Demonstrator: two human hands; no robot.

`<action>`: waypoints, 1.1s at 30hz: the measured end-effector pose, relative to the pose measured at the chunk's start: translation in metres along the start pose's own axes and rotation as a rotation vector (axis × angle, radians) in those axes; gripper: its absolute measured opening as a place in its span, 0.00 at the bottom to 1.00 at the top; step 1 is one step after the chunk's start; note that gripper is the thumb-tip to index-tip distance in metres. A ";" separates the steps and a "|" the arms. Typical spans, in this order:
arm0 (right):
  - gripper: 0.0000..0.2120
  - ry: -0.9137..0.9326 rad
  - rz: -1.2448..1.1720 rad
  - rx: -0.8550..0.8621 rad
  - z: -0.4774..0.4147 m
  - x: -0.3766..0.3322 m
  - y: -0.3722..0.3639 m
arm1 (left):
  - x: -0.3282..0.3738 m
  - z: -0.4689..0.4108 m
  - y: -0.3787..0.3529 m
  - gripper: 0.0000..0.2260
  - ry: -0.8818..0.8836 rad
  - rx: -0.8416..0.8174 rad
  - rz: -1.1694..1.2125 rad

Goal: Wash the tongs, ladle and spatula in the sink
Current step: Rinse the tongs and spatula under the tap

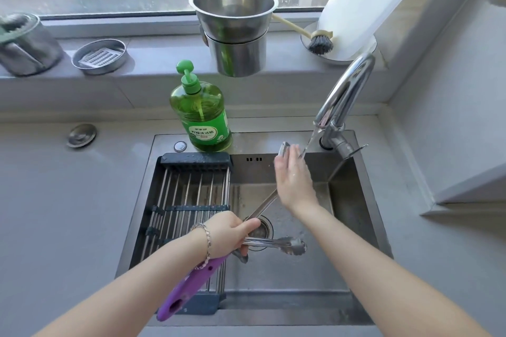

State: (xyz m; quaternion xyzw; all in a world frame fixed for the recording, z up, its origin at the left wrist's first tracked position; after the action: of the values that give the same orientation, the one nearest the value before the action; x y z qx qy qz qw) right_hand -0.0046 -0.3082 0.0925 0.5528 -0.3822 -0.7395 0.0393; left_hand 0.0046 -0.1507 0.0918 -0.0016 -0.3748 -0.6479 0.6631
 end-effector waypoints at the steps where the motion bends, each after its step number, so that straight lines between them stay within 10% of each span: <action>1: 0.31 -0.078 -0.025 0.031 -0.006 0.005 0.005 | 0.001 0.000 -0.001 0.27 0.003 -0.015 -0.020; 9: 0.34 -0.024 -0.034 0.060 -0.012 0.000 0.016 | 0.009 -0.002 0.004 0.28 -0.012 0.032 -0.134; 14: 0.30 -0.779 -0.656 0.198 0.006 0.037 0.021 | 0.010 0.001 0.000 0.26 -0.032 0.022 -0.234; 21: 0.09 -0.646 -1.507 0.252 0.018 -0.002 0.004 | 0.019 -0.004 0.005 0.27 -0.100 0.161 -0.093; 33: 0.19 -0.412 -0.796 0.303 0.016 -0.005 0.039 | 0.050 -0.012 0.017 0.15 -0.201 0.217 0.433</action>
State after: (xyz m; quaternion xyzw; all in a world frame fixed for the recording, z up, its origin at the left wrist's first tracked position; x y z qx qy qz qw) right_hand -0.0302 -0.3250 0.1216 0.4975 -0.2441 -0.7273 -0.4049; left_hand 0.0187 -0.1971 0.1166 -0.0749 -0.4969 -0.4436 0.7421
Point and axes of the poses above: each hand's wrist, its own z-axis away from the middle knuckle, its own y-axis out of the back of the hand, x = y × z, the point moved 6 cm from there along -z, towards the middle knuckle, and after that the axes turned 6 degrees about y, right-handed, at the moved point
